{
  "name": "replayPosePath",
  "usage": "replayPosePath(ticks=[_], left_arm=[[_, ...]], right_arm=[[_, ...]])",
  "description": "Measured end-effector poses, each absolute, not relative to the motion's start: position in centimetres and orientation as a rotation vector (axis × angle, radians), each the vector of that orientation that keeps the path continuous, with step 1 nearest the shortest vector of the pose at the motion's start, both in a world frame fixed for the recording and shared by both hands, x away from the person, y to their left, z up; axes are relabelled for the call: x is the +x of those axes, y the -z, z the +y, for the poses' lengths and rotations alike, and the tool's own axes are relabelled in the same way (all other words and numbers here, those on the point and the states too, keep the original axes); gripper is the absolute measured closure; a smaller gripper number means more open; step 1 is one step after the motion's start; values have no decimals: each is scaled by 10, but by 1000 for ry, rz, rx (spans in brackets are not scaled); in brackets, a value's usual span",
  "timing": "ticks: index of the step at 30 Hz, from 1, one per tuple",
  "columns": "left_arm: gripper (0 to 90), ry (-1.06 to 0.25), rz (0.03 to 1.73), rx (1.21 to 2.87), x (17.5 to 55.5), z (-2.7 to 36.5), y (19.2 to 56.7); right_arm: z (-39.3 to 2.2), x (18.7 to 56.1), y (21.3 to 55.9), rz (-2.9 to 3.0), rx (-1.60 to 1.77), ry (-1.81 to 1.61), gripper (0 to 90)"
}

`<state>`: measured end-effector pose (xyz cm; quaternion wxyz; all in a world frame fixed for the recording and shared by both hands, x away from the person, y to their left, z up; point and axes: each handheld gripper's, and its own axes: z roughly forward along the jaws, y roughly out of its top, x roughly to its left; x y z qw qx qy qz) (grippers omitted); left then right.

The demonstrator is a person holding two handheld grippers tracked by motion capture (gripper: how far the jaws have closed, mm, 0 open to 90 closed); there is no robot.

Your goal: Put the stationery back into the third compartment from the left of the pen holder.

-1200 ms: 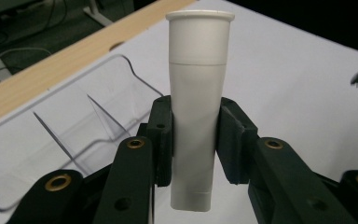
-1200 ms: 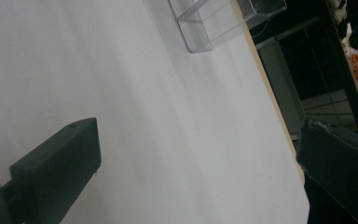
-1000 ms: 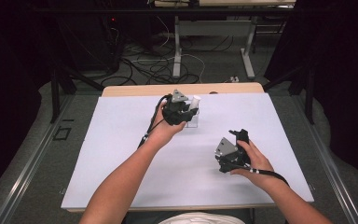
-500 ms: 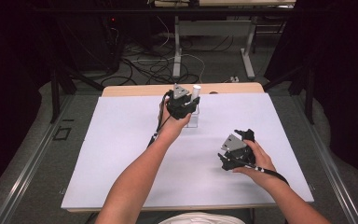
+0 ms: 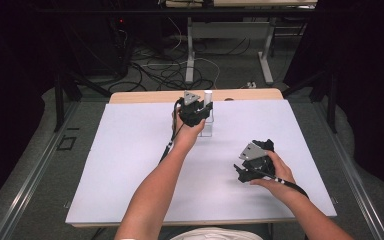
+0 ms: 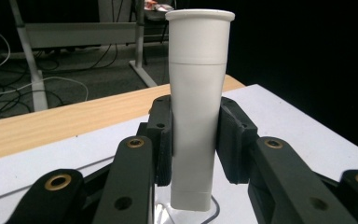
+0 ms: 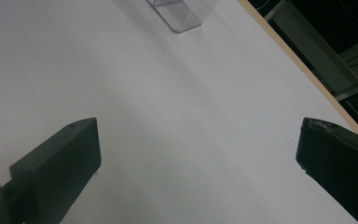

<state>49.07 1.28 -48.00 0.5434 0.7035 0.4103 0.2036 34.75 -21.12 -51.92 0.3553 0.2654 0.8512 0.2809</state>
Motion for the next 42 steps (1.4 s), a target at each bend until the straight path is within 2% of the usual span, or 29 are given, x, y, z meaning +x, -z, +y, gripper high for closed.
replayPosePath(ticks=[18,42], left_arm=[[698,-465,1018,1692,494,11,503],[695,-470,1049,1717,495,10,513]], right_arm=[[-210,348,524,2215,683,-748,0],[-207,346,525,2254,674,-732,0]])
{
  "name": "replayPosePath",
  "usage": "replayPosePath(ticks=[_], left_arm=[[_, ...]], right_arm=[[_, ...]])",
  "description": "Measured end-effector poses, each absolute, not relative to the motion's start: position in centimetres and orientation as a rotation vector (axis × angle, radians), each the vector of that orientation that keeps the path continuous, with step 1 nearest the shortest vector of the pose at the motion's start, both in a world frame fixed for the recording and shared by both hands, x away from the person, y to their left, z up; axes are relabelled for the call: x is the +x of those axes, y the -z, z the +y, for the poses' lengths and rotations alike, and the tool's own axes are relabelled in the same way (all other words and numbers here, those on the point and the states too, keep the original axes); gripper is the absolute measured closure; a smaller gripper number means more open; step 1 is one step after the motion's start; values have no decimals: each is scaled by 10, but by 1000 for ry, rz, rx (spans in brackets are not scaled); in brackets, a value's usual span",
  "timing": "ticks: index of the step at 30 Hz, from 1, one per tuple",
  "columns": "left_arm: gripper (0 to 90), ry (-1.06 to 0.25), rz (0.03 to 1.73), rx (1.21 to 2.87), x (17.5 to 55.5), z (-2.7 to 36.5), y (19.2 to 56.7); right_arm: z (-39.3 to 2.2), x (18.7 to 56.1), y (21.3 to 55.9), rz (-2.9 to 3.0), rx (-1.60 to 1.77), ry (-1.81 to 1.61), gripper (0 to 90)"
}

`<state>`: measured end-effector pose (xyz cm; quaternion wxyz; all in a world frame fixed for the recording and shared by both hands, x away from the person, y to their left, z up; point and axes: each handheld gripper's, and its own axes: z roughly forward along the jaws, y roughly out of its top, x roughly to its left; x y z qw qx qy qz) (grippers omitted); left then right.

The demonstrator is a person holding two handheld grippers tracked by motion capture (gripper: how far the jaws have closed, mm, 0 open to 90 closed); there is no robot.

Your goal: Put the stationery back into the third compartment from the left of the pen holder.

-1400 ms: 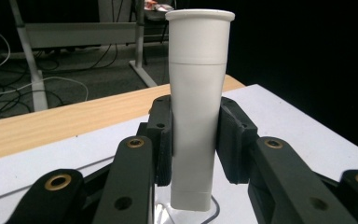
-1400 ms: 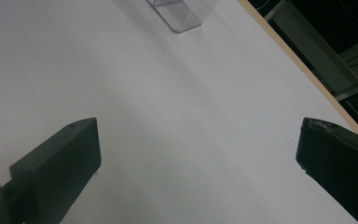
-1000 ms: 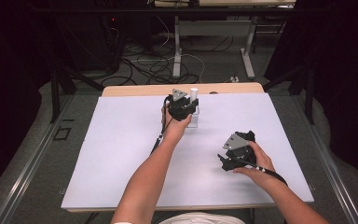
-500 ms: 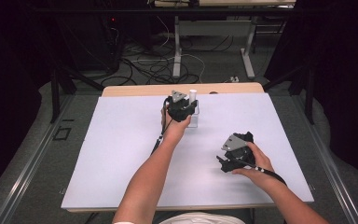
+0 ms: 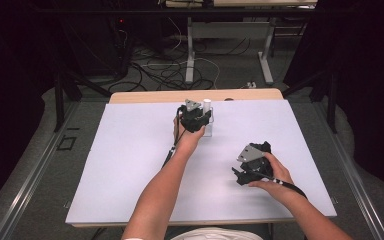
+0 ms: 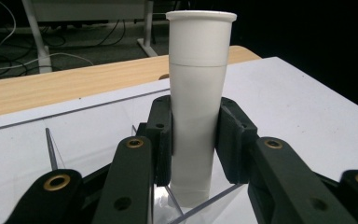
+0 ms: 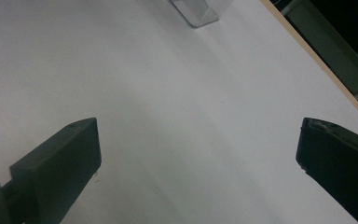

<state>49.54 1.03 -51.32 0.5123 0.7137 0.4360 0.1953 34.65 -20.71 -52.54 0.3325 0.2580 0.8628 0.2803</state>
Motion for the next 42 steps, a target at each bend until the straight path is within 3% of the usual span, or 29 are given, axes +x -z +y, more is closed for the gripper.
replayPosePath(ticks=[10,15,25,37,42], left_arm=[[687,-459,1065,1751,493,11,513],[560,-480,1057,1745,489,15,506],[408,-458,1032,1728,480,34,490],[268,-455,1006,1726,460,61,468],[254,-472,988,1739,448,76,462]], right_arm=[[-205,347,526,2257,673,-728,0],[-206,347,526,2257,676,-733,0],[-205,346,526,2255,683,-731,0],[-206,347,525,2253,693,-732,0],[-207,347,525,2250,693,-729,0]])
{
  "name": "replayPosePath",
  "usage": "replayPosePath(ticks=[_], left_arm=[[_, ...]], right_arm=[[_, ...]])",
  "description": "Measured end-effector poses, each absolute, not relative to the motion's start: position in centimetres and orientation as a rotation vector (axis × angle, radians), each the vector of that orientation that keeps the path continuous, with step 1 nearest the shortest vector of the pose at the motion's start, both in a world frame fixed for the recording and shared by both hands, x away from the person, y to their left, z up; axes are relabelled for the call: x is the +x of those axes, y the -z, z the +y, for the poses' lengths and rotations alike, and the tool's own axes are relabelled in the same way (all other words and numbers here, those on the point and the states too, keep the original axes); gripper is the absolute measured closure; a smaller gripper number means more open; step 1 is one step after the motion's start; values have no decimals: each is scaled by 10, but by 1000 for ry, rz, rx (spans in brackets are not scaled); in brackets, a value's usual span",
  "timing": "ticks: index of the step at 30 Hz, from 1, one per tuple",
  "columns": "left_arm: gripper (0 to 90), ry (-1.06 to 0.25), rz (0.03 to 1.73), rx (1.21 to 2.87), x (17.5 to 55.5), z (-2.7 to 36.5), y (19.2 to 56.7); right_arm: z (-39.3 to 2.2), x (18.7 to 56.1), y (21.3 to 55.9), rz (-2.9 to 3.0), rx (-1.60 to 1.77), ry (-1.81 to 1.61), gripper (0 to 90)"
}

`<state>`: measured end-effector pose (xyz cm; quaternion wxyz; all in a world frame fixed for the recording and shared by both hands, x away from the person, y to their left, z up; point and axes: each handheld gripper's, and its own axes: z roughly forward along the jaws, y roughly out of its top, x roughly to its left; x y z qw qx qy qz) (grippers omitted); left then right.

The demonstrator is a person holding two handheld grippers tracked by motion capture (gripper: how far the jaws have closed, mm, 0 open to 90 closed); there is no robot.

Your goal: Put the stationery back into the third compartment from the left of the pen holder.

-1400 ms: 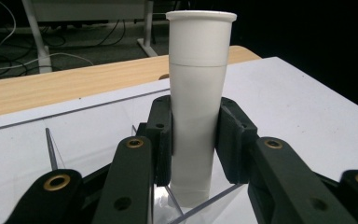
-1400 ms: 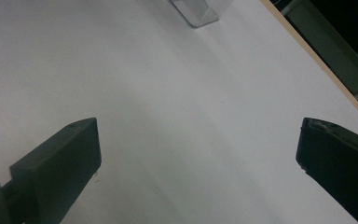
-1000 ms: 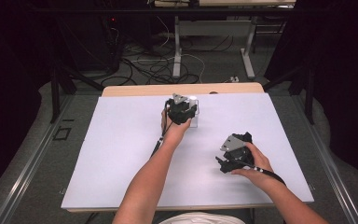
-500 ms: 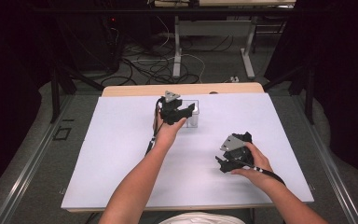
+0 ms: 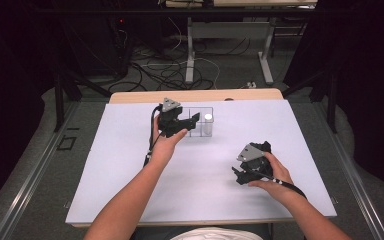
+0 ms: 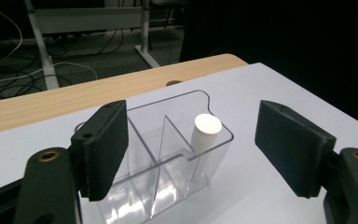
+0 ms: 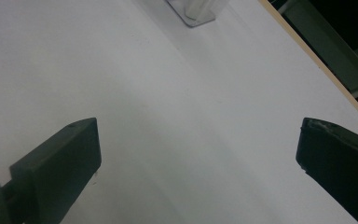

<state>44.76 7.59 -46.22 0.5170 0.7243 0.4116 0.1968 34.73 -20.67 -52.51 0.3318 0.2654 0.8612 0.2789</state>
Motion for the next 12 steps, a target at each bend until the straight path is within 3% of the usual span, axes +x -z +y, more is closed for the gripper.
replayPosePath(ticks=[7,12], left_arm=[[212,-432,966,1723,423,103,456],[134,-420,998,1707,408,125,458]], right_arm=[[-208,348,525,2245,700,-720,0],[-211,349,526,2244,731,-720,0]])
